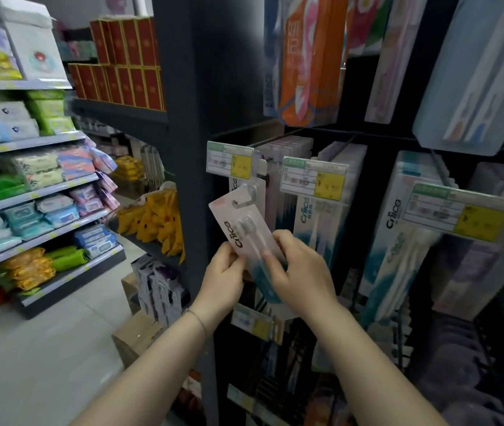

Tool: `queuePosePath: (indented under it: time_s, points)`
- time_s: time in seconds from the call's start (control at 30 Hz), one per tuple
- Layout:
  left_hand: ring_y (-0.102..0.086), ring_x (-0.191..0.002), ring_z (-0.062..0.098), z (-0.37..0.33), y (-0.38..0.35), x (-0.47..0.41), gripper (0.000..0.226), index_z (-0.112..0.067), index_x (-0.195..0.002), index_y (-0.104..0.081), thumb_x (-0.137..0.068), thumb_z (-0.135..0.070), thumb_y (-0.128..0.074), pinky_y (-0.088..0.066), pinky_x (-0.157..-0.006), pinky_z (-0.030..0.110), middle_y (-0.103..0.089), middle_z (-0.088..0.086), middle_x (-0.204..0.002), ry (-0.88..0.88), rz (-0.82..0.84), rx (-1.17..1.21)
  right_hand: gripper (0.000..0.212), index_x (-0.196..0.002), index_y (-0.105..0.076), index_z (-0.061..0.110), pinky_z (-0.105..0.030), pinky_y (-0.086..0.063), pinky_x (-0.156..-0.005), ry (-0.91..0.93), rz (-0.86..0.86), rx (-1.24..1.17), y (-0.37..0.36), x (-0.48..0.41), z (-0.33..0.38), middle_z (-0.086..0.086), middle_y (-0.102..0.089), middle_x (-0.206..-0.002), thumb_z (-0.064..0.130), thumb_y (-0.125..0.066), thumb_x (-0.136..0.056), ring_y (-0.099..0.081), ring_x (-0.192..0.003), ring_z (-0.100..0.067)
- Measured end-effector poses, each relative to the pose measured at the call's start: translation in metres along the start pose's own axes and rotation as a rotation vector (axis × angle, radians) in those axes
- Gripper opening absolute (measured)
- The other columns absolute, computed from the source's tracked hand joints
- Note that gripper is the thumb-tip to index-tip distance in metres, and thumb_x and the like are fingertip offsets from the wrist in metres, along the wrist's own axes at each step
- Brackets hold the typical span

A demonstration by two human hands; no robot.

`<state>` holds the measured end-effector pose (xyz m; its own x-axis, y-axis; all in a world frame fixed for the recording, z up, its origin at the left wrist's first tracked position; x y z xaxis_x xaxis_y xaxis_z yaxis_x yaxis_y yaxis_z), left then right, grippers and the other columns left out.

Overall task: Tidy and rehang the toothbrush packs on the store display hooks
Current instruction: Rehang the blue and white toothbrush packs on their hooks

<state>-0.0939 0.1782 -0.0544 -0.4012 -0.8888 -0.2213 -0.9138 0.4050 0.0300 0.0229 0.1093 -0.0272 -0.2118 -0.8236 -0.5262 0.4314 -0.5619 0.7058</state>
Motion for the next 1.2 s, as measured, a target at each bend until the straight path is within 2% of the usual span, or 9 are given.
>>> queuePosePath:
  time_s: [0.17, 0.33, 0.43, 0.6, 0.73, 0.8, 0.93, 1.07, 1.2]
  points:
    - [-0.065, -0.087, 0.018, -0.002, -0.003, -0.019, 0.022, -0.024, -0.102, -0.059, -0.102, -0.015, -0.039, -0.049, -0.060, 0.017, -0.067, 0.002, -0.099, -0.026, -0.040, 0.006, 0.016, -0.105, -0.053, 0.024, -0.034, -0.047, -0.063, 0.010, -0.044, 0.003, 0.002, -0.018, -0.004, 0.007, -0.061, -0.090, 0.034, -0.045, -0.097, -0.058, -0.079, -0.014]
    - [-0.064, -0.090, 0.028, -0.002, 0.000, -0.035, 0.024, -0.020, -0.102, -0.061, -0.103, -0.015, -0.037, -0.053, -0.072, 0.038, -0.067, 0.006, -0.097, -0.052, -0.059, 0.009, 0.019, -0.108, -0.057, 0.025, -0.038, -0.050, -0.065, 0.001, -0.102, 0.015, 0.002, -0.030, -0.002, 0.006, -0.060, -0.089, 0.034, -0.044, -0.097, -0.058, -0.078, -0.015]
    - [-0.063, -0.090, 0.030, -0.003, 0.005, -0.044, 0.025, -0.021, -0.098, -0.062, -0.102, -0.015, -0.038, -0.051, -0.080, 0.047, -0.067, 0.007, -0.095, -0.095, -0.050, -0.008, 0.018, -0.107, -0.058, 0.026, -0.035, -0.049, -0.066, -0.026, -0.137, -0.017, 0.000, -0.035, 0.001, 0.007, -0.061, -0.091, 0.033, -0.045, -0.097, -0.057, -0.080, -0.013]
    - [-0.062, -0.081, 0.013, -0.007, 0.016, -0.053, 0.024, -0.024, -0.091, -0.060, -0.102, -0.017, -0.040, -0.050, -0.070, 0.026, -0.066, -0.007, -0.085, -0.157, -0.002, -0.059, 0.012, -0.100, -0.057, 0.024, -0.024, -0.038, -0.058, -0.086, -0.191, -0.070, -0.008, -0.039, 0.004, 0.009, -0.059, -0.083, 0.032, -0.048, -0.096, -0.054, -0.072, -0.008]
    - [-0.066, -0.093, 0.019, -0.005, 0.025, -0.060, 0.019, -0.026, -0.098, -0.061, -0.100, -0.028, -0.042, -0.055, -0.080, 0.045, -0.068, -0.002, -0.097, -0.178, 0.064, -0.105, 0.010, -0.095, -0.055, 0.022, -0.027, -0.038, -0.058, -0.110, -0.228, -0.082, -0.015, -0.041, 0.008, 0.008, -0.057, -0.079, 0.030, -0.049, -0.096, -0.053, -0.070, -0.009]
    - [-0.066, -0.094, 0.019, -0.007, 0.026, -0.062, 0.018, -0.027, -0.101, -0.060, -0.099, -0.031, -0.042, -0.055, -0.081, 0.044, -0.068, -0.003, -0.099, -0.180, 0.089, -0.096, 0.010, -0.096, -0.056, 0.021, -0.026, -0.034, -0.057, -0.113, -0.257, -0.063, -0.015, -0.042, 0.009, 0.009, -0.056, -0.078, 0.029, -0.049, -0.096, -0.051, -0.069, -0.009]
    - [-0.063, -0.085, 0.011, -0.021, 0.022, -0.064, 0.017, -0.014, -0.102, -0.057, -0.102, -0.020, -0.041, -0.052, -0.074, 0.033, -0.066, -0.005, -0.093, -0.204, 0.151, -0.088, 0.010, -0.098, -0.058, 0.021, -0.016, -0.029, -0.055, -0.148, -0.344, -0.048, -0.010, -0.044, 0.011, 0.011, -0.056, -0.077, 0.027, -0.050, -0.096, -0.046, -0.064, -0.003]
    - [-0.062, -0.098, 0.006, -0.028, 0.015, -0.068, 0.020, -0.018, -0.113, -0.057, -0.102, -0.021, -0.040, -0.052, -0.085, 0.027, -0.065, -0.011, -0.104, -0.164, 0.255, -0.147, 0.006, -0.097, -0.056, 0.023, -0.017, -0.033, -0.057, -0.233, -0.377, -0.103, -0.010, -0.035, 0.005, 0.010, -0.060, -0.080, 0.027, -0.053, -0.095, -0.052, -0.067, 0.000]
    - [-0.059, -0.086, 0.002, -0.026, 0.015, -0.065, 0.012, -0.014, -0.110, -0.048, -0.101, -0.020, -0.044, -0.048, -0.066, 0.010, -0.061, -0.011, -0.099, -0.184, 0.234, -0.281, 0.006, -0.098, -0.056, 0.022, -0.014, -0.031, -0.056, -0.261, -0.377, -0.095, -0.016, -0.031, 0.006, 0.014, -0.055, -0.076, 0.027, -0.054, -0.095, -0.048, -0.063, 0.002]
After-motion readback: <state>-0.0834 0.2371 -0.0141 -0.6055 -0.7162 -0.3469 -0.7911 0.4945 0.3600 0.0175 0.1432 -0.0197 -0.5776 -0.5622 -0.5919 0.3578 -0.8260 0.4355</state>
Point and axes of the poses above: each hand's wrist, its own x-axis away from the middle knuckle, its own y-axis out of the back of the hand, z = x × y, the point moved 3 cm from there along -x, towards the middle knuckle
